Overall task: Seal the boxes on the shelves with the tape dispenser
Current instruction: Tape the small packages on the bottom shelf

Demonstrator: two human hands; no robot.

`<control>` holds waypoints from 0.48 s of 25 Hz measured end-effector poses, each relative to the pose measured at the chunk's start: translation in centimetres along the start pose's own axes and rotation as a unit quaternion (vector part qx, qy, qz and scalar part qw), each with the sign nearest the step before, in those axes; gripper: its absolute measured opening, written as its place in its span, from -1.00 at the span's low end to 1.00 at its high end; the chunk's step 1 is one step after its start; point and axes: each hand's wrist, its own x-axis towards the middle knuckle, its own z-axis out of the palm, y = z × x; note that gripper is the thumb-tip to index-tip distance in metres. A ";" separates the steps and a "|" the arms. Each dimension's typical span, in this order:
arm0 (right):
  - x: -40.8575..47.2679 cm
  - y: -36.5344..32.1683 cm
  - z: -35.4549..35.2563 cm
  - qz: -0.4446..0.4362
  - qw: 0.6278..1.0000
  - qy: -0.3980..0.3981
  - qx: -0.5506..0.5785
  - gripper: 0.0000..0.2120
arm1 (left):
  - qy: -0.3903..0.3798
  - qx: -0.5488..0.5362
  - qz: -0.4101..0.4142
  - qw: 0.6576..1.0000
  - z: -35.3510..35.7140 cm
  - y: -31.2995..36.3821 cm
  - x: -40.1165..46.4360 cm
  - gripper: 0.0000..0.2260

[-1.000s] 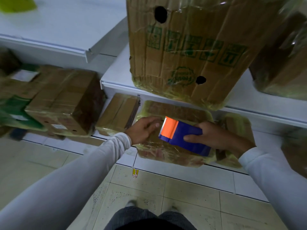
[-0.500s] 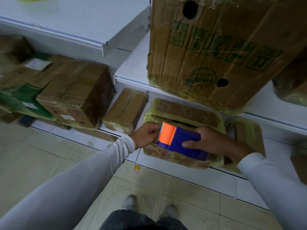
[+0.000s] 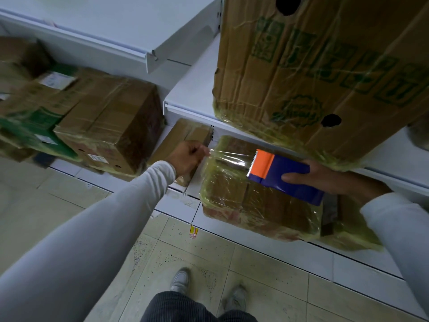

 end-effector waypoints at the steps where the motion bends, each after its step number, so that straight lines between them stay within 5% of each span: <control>1: 0.7 -0.1 0.1 0.008 1.000 0.013 0.002 -0.21 | 0.005 0.017 -0.013 1.000 0.3 0.0 0.5 -0.82; 5: 2.6 -0.3 1.1 0.059 0.998 -0.015 -0.017 -0.91 | 0.001 0.085 -0.054 0.995 1.2 -1.2 2.2 -0.82; 8: 3.0 -0.9 2.0 0.041 0.998 -0.009 -0.048 -0.69 | -0.005 0.122 -0.076 0.990 1.7 -2.2 2.6 -0.84; 12: 3.2 -1.7 2.5 0.053 0.996 -0.001 -0.065 -0.69 | -0.001 0.074 -0.099 0.992 1.3 -2.9 2.9 -0.81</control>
